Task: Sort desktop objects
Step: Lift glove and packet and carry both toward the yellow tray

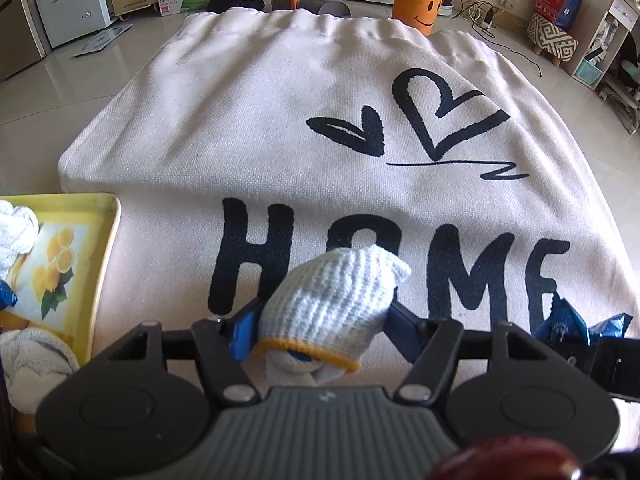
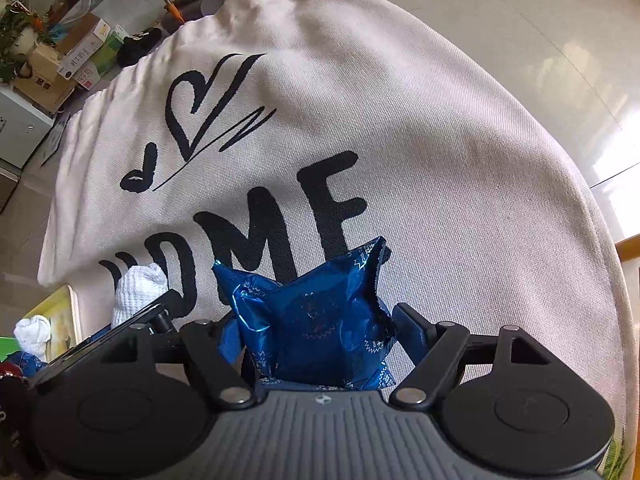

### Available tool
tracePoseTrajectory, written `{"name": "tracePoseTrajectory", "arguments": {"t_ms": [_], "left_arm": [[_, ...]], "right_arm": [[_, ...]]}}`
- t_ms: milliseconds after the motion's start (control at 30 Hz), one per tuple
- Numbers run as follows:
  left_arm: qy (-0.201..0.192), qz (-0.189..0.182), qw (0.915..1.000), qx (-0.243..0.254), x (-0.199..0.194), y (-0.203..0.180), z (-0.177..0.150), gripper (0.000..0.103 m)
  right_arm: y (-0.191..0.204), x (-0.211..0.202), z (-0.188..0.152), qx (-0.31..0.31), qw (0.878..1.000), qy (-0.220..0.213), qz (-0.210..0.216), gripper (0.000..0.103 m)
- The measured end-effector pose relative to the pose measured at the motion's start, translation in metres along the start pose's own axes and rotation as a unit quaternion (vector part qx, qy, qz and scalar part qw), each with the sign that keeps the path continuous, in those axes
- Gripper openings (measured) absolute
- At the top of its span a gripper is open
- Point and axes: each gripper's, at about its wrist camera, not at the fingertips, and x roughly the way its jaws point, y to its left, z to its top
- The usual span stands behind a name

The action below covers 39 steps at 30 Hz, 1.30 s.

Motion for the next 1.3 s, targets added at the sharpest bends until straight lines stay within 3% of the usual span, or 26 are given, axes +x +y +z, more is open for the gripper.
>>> {"name": "tracePoseTrajectory", "arguments": {"t_ms": [233, 667, 1100, 1300], "left_arm": [[-0.014, -0.019, 0.9994, -0.025, -0.028, 0.014, 0.009, 0.065], [-0.025, -0.031, 0.999, -0.018, -0.094, 0.032, -0.012, 0.065], [-0.02, -0.034, 0.9992, 0.003, -0.11, 0.043, -0.037, 0.065], [-0.021, -0.025, 0.9995, 0.0, -0.115, 0.054, -0.045, 0.065]], "right_arm": [[-0.001, -0.008, 0.007, 0.012, 1.0, -0.011, 0.013, 0.076], [0.025, -0.021, 0.002, -0.022, 0.998, -0.021, 0.054, 0.076], [0.057, -0.032, -0.012, -0.08, 0.995, -0.041, 0.048, 0.076], [0.077, -0.036, -0.016, -0.098, 0.991, -0.048, 0.074, 0.076]]}}
